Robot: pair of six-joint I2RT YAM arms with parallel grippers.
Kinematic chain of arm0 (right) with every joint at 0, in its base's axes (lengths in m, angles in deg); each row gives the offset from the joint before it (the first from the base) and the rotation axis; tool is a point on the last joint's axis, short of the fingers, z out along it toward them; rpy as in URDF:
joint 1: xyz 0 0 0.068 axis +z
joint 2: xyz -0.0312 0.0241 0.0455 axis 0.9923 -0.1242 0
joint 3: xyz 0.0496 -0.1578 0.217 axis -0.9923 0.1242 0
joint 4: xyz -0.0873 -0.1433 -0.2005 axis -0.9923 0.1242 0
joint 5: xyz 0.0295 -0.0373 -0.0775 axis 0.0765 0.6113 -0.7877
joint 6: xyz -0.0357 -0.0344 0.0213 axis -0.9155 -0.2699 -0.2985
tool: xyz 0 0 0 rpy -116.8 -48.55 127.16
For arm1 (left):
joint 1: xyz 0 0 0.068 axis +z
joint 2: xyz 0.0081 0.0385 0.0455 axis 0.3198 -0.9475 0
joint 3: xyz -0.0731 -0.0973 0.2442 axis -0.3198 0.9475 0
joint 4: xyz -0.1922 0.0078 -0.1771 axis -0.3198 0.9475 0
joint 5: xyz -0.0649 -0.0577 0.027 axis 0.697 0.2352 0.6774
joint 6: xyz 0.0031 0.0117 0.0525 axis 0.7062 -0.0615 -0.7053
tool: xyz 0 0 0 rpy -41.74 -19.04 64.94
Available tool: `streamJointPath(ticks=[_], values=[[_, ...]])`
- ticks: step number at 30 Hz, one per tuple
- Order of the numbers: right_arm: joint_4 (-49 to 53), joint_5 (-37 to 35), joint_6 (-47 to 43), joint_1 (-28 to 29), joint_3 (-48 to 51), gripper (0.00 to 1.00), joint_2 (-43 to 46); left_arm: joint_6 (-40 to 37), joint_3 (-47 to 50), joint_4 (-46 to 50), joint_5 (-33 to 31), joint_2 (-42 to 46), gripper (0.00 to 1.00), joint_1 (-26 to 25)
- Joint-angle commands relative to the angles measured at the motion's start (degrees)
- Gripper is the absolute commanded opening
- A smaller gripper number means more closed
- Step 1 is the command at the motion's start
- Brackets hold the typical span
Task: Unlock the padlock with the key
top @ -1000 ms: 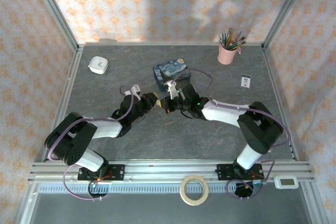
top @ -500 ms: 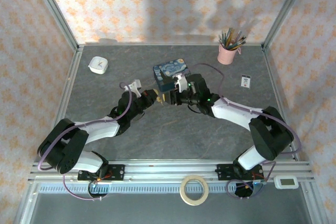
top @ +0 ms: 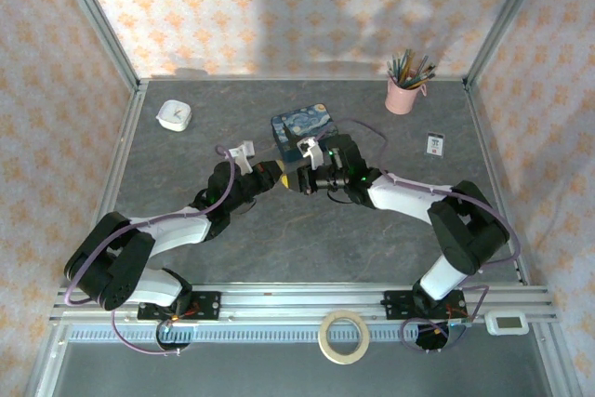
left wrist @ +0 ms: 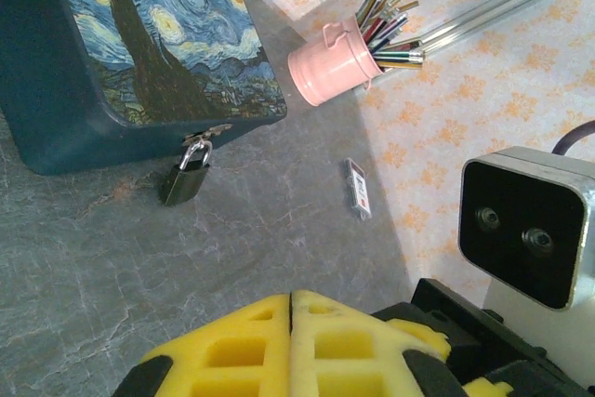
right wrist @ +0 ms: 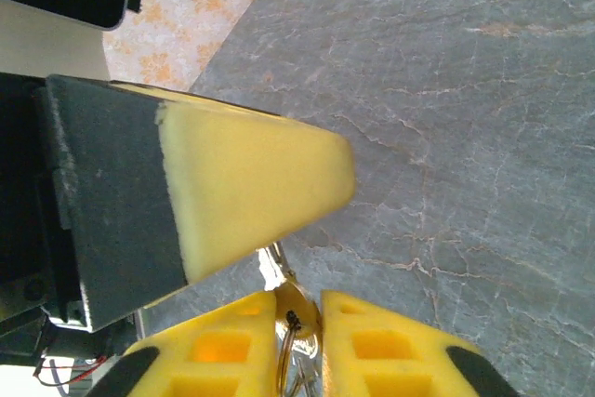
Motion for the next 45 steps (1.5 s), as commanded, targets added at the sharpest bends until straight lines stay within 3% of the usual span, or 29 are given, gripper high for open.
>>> streamJointPath(ticks=[1,4,5,7,12,15,19,25,33,39,45], values=[[-2.35,-1.26,0.50,0.06,0.67,0.04,-0.24,-0.77,-0.80,-1.76,1.31,1.48,0.13,-0.12],[-1.39,-3.33,-0.31,0.04,1.23,0.00,0.73,1.84,1.30,-1.88,-1.90,3.34,0.74,0.99],[-1.43,-3.79,-0.40,-0.03,1.64,0.00,1.20,3.31,2.58,-3.15,-2.70,4.23,0.82,1.74],[-2.16,-3.71,-0.43,-0.12,2.39,0.00,2.05,5.93,5.48,-7.06,-2.91,5.51,0.86,3.36],[-4.91,-0.44,0.68,-0.12,2.86,0.00,2.47,9.09,8.41,-16.51,0.68,4.38,0.76,4.37],[-7.45,2.26,2.58,-0.42,3.04,0.00,2.39,10.10,8.59,-22.18,4.40,1.36,0.64,4.31],[-7.95,0.64,5.22,-1.04,2.81,0.00,2.80,11.63,9.01,-27.73,6.66,-1.55,0.48,4.15],[-7.33,-10.68,19.16,-1.92,1.84,0.00,1.87,10.72,9.62,-26.72,4.49,-2.81,0.49,2.65],[-21.31,-13.41,39.46,-1.97,4.97,0.00,0.09,12.49,9.36,-34.29,4.61,-9.74,0.45,-1.20],[-22.14,-13.57,40.23,-1.73,3.83,0.00,-0.07,17.78,8.12,-47.89,6.66,-17.84,0.38,-1.97],[-21.11,-13.50,39.71,-1.70,4.03,0.00,-0.10,19.20,6.34,-50.69,6.84,-21.05,0.39,-2.10]])
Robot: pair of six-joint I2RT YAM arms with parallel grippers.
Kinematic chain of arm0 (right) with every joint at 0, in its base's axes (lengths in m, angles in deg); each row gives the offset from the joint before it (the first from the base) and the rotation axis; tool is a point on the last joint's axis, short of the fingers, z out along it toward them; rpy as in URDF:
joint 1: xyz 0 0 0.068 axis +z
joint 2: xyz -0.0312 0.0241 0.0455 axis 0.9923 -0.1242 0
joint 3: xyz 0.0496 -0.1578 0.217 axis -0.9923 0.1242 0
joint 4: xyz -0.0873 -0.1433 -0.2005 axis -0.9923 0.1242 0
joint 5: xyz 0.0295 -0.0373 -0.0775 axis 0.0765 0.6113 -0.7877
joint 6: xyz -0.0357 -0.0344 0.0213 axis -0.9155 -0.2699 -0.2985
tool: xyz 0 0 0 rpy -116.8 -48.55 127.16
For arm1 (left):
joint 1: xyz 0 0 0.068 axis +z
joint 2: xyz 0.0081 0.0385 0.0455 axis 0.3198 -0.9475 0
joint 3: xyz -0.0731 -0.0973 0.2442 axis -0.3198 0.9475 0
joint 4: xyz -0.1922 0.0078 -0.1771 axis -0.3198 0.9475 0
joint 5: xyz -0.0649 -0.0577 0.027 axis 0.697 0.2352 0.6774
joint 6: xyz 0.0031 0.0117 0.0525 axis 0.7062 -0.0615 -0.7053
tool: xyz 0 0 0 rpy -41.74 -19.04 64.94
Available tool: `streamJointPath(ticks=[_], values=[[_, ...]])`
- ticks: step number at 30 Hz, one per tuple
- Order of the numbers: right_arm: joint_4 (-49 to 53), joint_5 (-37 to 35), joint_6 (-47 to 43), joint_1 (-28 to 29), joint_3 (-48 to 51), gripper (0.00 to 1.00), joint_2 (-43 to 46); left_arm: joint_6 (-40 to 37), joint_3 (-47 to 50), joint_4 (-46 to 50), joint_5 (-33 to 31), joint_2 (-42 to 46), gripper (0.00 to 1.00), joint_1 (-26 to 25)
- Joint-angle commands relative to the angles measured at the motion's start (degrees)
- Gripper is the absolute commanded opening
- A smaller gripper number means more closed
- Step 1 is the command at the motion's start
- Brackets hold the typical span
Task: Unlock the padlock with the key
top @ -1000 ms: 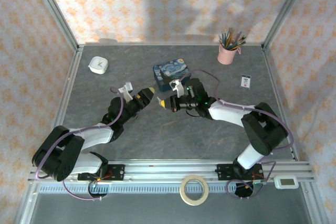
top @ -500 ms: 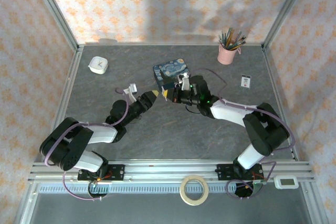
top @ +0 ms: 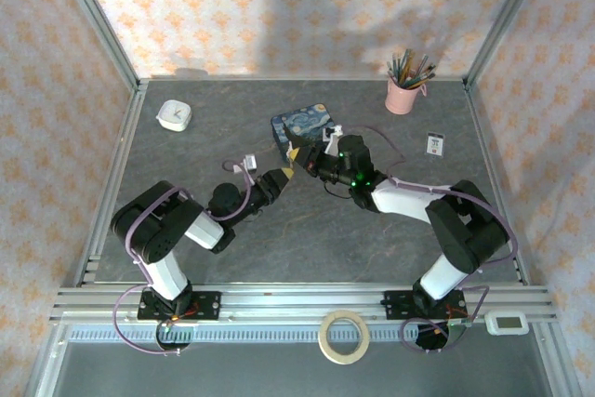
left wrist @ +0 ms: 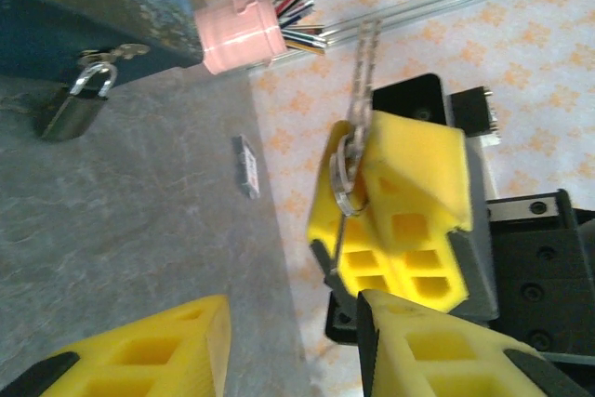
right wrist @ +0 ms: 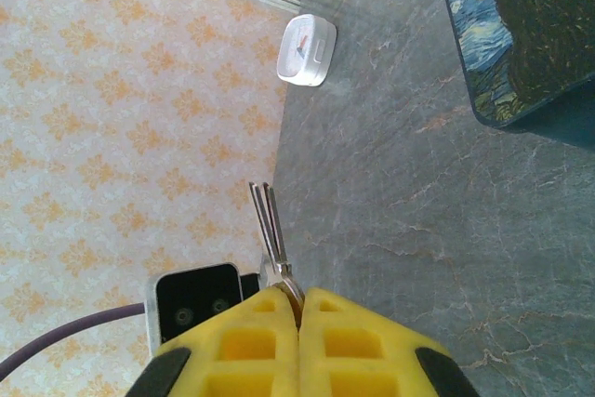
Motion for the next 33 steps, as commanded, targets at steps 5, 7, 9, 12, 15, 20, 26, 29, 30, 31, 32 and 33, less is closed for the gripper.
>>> streamJointPath(ticks=[5,7,9,12,15,20,26,29,30,31,32,33], values=[[-2.86,-0.78,1.29,0.40,0.23,0.00,0.16,1.39,-3.30,-6.88,1.45,-1.31,0.38,-0.39],[-2.95,-0.47,1.38,0.44,0.19,0.00,0.40,0.84,-3.76,-5.56,1.49,-1.24,0.32,-0.37],[-2.96,-0.28,1.31,0.40,0.23,0.00,0.49,0.62,-3.94,-4.80,1.43,-1.33,0.20,-0.37],[-2.87,-0.50,1.21,0.41,0.29,0.00,0.80,0.80,-3.98,-4.88,1.45,-1.50,0.04,-0.37],[-3.08,-0.24,1.25,0.43,0.28,0.00,0.68,1.06,-3.51,-5.34,1.36,-1.46,0.00,-0.37],[1.77,-3.65,-4.08,-0.25,-0.39,0.40,3.62,-1.02,-3.53,-0.90,3.50,0.75,0.00,0.13],[20.75,-18.28,-23.20,-2.30,-5.11,0.73,12.56,-18.57,-9.53,36.01,7.67,10.46,0.00,1.72],[25.69,-16.76,-32.50,-3.61,-7.44,0.74,13.86,-33.81,-17.06,61.17,5.55,14.25,0.00,1.63],[27.72,-13.91,-35.01,-4.28,-8.70,0.74,13.44,-38.34,-18.94,66.21,5.61,15.04,0.00,1.58],[29.49,-9.74,-37.13,-4.88,-10.01,0.74,12.67,-41.96,-20.89,70.21,6.23,15.50,0.00,1.60],[30.98,-5.84,-39.11,-5.28,-11.08,0.71,11.78,-44.60,-22.35,73.14,7.35,15.70,0.00,1.66],[32.83,-1.67,-41.07,-5.57,-12.38,0.66,10.54,-47.42,-24.15,76.29,8.90,15.68,0.00,1.66]])
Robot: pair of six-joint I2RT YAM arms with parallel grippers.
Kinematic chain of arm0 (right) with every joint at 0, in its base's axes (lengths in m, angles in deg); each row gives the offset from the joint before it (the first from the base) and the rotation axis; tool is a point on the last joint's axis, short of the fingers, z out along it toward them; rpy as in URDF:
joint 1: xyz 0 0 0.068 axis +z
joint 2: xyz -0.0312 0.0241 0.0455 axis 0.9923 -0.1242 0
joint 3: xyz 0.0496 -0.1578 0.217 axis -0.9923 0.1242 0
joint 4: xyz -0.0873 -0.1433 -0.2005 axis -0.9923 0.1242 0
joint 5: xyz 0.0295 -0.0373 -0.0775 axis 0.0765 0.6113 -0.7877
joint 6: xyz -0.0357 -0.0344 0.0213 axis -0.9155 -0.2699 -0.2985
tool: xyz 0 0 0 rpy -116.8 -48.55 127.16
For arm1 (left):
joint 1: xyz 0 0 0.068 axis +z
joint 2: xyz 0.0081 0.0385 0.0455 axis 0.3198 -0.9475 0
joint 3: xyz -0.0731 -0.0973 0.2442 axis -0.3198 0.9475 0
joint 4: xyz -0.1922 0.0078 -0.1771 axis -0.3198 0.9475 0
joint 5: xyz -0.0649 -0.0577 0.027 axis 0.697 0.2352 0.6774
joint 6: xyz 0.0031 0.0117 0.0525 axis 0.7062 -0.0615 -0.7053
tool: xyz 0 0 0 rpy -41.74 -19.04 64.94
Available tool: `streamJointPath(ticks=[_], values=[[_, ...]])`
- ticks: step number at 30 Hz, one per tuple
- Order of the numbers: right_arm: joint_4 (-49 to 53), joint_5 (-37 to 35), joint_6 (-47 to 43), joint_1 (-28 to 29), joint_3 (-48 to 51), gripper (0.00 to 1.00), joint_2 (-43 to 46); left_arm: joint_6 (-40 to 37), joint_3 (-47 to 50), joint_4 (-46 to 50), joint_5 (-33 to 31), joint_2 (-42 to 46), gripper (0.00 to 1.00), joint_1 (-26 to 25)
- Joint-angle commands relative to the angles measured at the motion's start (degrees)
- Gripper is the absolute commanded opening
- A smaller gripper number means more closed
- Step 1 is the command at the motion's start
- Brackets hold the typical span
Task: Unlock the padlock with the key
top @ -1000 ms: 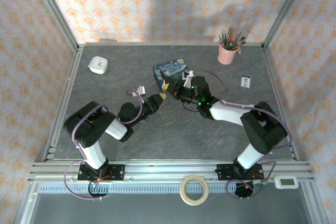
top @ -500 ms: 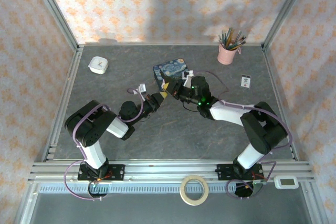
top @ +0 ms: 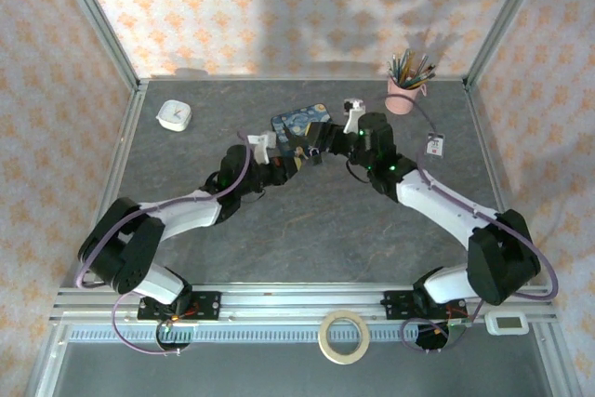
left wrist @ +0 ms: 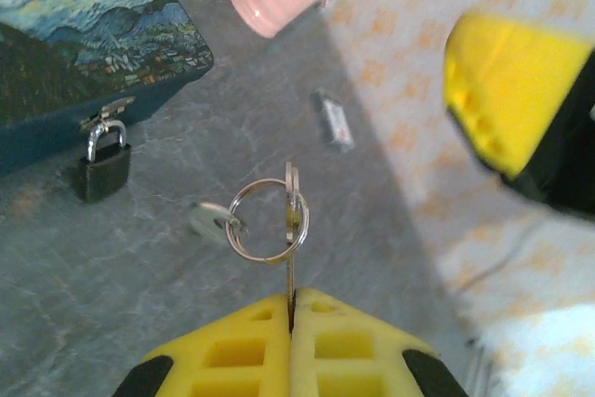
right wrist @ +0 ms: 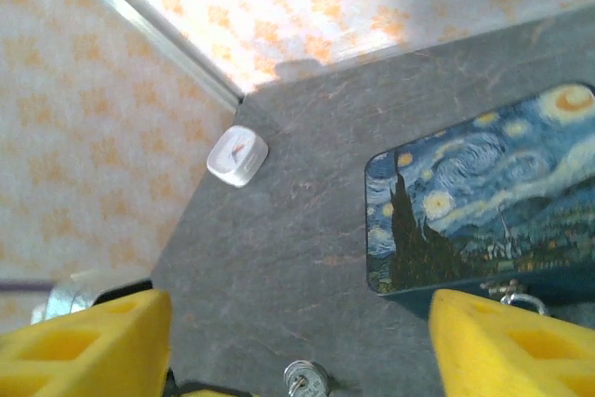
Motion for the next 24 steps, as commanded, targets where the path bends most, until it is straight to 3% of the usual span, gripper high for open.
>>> streamJointPath(ticks=[1,4,7,16,21,24], values=[[10.01,12.05,-12.39,-0.70,-3.46,0.60,-3.14,-17.72,-5.10,23.19,5.01,0.82,0.00,0.21],[12.46,18.66,-16.01,-1.07,-4.59,0.49,-5.05,-22.70,-8.63,28.68,10.20,0.19,0.00,0.32],[13.22,22.84,-18.20,-1.96,-4.01,0.44,-5.28,-26.39,-10.91,32.82,14.11,-0.13,0.00,0.32],[12.96,33.26,-18.46,-3.87,-0.31,0.42,-6.24,-27.76,-10.86,32.43,19.79,2.22,0.00,1.36],[12.96,34.89,-17.88,-3.79,1.67,0.42,-6.89,-27.69,-11.53,33.05,19.57,2.77,0.00,2.14],[14.57,29.53,-17.87,-3.83,2.67,0.42,-6.79,-28.11,-12.32,34.79,17.70,2.64,0.00,2.63]])
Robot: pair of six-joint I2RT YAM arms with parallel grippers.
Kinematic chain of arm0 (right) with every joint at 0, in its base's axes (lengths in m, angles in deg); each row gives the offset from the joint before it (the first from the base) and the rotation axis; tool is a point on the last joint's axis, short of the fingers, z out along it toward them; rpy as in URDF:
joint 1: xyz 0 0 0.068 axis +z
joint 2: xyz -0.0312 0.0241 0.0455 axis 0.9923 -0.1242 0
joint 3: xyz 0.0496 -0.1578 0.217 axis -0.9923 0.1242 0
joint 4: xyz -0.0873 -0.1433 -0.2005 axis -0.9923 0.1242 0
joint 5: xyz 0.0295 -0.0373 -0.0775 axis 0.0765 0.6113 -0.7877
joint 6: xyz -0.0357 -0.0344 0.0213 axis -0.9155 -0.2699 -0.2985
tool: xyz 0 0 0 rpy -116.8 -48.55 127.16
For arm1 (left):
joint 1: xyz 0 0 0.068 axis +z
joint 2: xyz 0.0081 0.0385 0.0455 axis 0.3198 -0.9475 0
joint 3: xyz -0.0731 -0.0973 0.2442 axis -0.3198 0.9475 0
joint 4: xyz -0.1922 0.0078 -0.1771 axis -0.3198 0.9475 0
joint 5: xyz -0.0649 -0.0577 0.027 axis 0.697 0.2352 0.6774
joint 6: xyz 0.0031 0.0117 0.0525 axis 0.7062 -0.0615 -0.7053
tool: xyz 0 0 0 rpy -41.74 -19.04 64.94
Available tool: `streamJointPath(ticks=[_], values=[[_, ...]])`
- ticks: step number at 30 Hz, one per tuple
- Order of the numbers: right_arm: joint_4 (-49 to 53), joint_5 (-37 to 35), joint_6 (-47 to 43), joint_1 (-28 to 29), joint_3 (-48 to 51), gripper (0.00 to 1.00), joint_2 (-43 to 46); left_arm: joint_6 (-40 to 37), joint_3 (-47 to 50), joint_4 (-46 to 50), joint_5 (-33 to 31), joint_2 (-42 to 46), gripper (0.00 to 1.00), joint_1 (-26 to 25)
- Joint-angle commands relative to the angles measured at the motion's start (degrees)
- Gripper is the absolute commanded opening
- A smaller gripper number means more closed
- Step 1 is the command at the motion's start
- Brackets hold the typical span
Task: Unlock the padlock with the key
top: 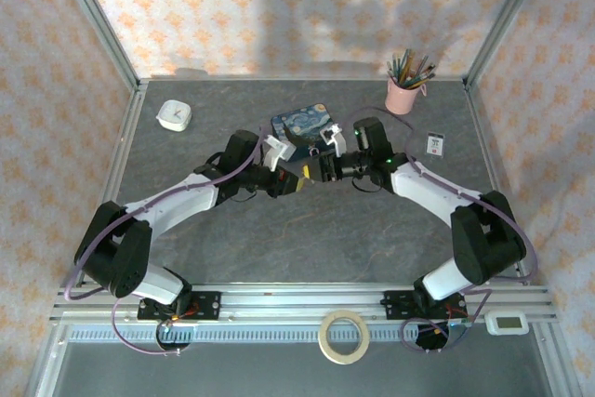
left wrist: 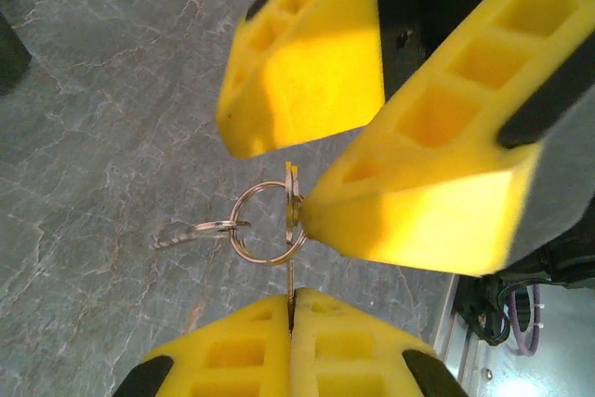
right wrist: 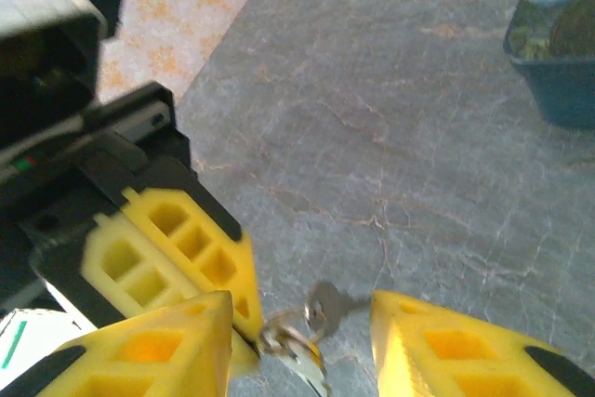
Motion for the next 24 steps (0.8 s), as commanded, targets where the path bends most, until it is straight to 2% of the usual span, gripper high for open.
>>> streamJointPath(ticks=[1,3,6,10,13,20,24], values=[[2.00,-6.09,-0.51,-0.04,1.15,0.42,0.19,-1.85,-2.06,2.65,-0.18,1.51,0.00,0.90],[2.13,-15.84,0.77,-0.07,2.11,0.43,0.94,-1.73,-2.48,3.25,-0.41,1.27,0.00,1.03],[2.17,-25.11,2.19,-0.04,2.22,0.43,1.47,-2.39,-4.08,6.48,-2.19,0.46,0.00,1.04],[0.37,-25.93,3.00,-0.03,2.00,0.43,2.67,-5.33,-8.15,15.94,-7.84,-2.16,0.00,1.01],[-1.77,-22.53,2.98,-0.07,2.80,0.43,3.44,-5.64,-8.32,16.70,-7.56,-2.47,0.00,1.01],[-7.38,-3.77,3.53,-0.01,4.30,0.43,2.11,-6.86,-8.89,16.10,-5.01,-2.41,0.00,1.01],[-9.09,3.25,3.84,-0.09,4.58,0.43,0.09,-7.36,-9.22,15.94,-2.55,-1.96,0.00,1.00]])
